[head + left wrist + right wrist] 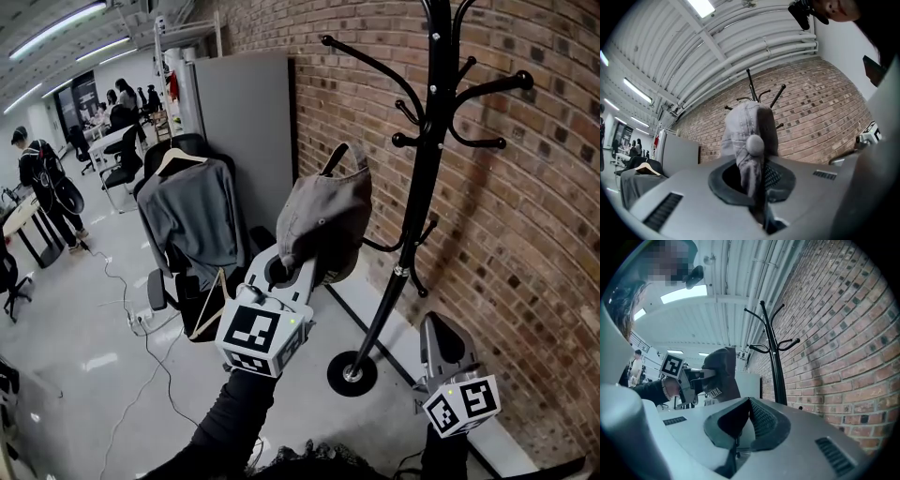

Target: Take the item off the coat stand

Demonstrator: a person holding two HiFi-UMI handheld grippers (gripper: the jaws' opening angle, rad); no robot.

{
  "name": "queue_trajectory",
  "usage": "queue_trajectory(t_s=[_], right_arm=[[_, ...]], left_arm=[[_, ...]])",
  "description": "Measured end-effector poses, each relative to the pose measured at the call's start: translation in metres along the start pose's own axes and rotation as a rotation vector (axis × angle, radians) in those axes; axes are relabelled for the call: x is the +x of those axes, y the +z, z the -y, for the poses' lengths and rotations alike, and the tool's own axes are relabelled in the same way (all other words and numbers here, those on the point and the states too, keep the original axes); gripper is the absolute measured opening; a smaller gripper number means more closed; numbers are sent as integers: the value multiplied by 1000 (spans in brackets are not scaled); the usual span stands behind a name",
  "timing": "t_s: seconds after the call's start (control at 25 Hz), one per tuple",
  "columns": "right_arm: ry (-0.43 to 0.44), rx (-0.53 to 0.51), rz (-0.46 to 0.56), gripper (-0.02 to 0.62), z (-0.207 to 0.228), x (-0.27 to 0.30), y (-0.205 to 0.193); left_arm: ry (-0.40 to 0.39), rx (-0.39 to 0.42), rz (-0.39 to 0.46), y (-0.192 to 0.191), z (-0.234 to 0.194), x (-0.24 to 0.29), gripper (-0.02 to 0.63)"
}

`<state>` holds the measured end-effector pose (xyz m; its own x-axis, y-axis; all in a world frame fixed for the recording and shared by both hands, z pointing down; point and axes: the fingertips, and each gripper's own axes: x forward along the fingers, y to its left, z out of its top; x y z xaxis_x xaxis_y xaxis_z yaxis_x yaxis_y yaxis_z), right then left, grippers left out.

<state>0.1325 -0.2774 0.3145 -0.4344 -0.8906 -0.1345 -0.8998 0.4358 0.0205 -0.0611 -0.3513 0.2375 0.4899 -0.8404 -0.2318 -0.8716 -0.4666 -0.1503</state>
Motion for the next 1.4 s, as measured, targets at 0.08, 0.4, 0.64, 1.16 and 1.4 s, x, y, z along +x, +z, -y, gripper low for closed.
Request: queue_trajectory(t_s=[0.08, 0.4, 0.64, 1.16, 1.4], right_arm=[[6, -8, -9, 9, -8, 0, -1], [-23, -11, -18, 9, -31, -7, 0], [-68, -8, -19, 9, -43, -22, -2], [-103, -9, -28, 9, -57, -46, 0], [-77, -19, -36, 9, -62, -57, 1]], left_arm=[[-8, -3, -26, -11, -2, -11, 17], [-68, -37, -101, -47, 7, -49, 17], [-126, -61, -151, -71, 20, -77, 17], [-158, -101, -186, -83, 44, -113, 17], [-114, -124, -192, -81, 55, -129, 17]])
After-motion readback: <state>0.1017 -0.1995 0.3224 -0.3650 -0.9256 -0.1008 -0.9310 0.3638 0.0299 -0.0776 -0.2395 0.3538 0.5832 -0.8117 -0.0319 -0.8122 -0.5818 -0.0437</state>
